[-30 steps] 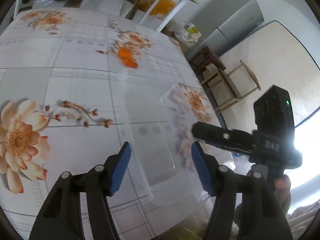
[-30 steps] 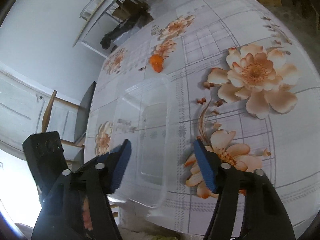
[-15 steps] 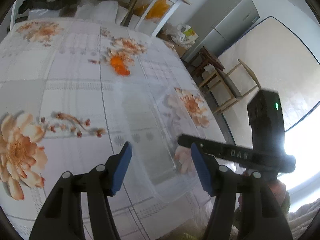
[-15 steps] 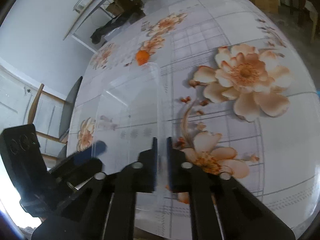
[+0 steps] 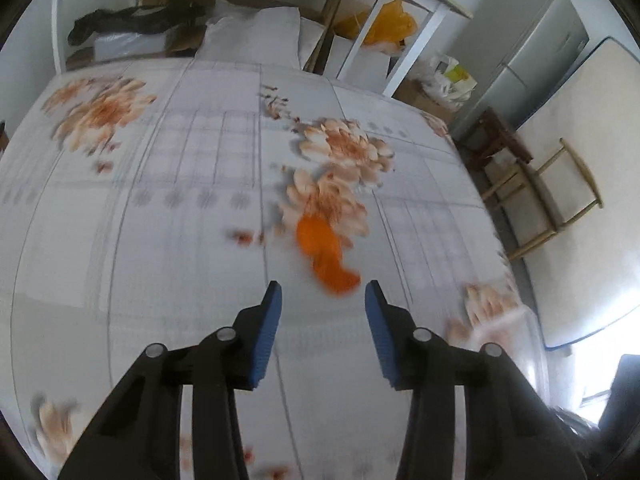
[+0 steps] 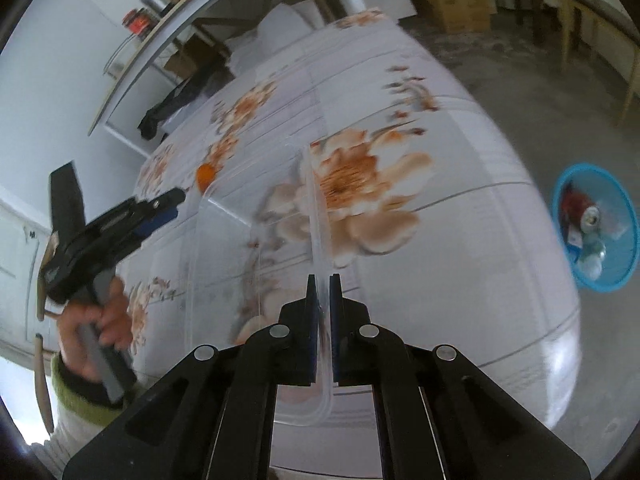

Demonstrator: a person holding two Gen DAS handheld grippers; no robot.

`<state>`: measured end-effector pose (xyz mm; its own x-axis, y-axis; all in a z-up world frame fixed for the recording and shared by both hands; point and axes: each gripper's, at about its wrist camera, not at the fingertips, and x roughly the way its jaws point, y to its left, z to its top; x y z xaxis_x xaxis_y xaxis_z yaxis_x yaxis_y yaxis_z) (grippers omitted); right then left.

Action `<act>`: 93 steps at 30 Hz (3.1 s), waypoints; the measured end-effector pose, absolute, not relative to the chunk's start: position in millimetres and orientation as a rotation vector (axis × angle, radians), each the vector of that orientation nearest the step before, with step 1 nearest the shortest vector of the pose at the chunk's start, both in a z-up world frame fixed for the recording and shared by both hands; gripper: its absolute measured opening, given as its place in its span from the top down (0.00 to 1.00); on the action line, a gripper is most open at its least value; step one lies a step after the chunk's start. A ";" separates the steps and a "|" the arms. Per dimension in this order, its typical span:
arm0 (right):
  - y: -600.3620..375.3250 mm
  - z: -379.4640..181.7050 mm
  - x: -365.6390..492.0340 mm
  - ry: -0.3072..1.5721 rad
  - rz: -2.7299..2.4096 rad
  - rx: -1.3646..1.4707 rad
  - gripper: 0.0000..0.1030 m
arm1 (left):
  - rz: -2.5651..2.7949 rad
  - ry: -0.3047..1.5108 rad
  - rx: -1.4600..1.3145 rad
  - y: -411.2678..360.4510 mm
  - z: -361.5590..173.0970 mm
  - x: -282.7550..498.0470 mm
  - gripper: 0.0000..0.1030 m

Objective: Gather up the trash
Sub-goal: 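Grasp the clear container rim with the right tool while the left tool grasps the orange peel, then carry the clear container and orange peel to the wastebasket and release both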

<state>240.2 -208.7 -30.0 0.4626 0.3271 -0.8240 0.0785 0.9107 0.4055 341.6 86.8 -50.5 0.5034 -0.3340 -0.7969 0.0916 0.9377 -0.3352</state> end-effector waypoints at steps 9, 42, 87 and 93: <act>-223.5 -26.8 239.7 1.060 0.141 0.444 0.96 | -0.202 1.018 -0.187 66.2 -61.0 375.3 0.87; -206.6 -20.3 208.9 1.077 0.127 0.379 0.86 | -0.353 1.066 -0.064 70.5 -56.5 189.0 0.64; -193.3 -30.8 210.9 1.091 0.097 0.318 0.97 | -0.268 0.985 0.121 48.8 -56.9 185.7 0.88; -195.2 -27.3 210.7 1.071 0.091 0.319 0.97 | -0.266 0.981 0.121 49.4 -55.8 184.6 0.88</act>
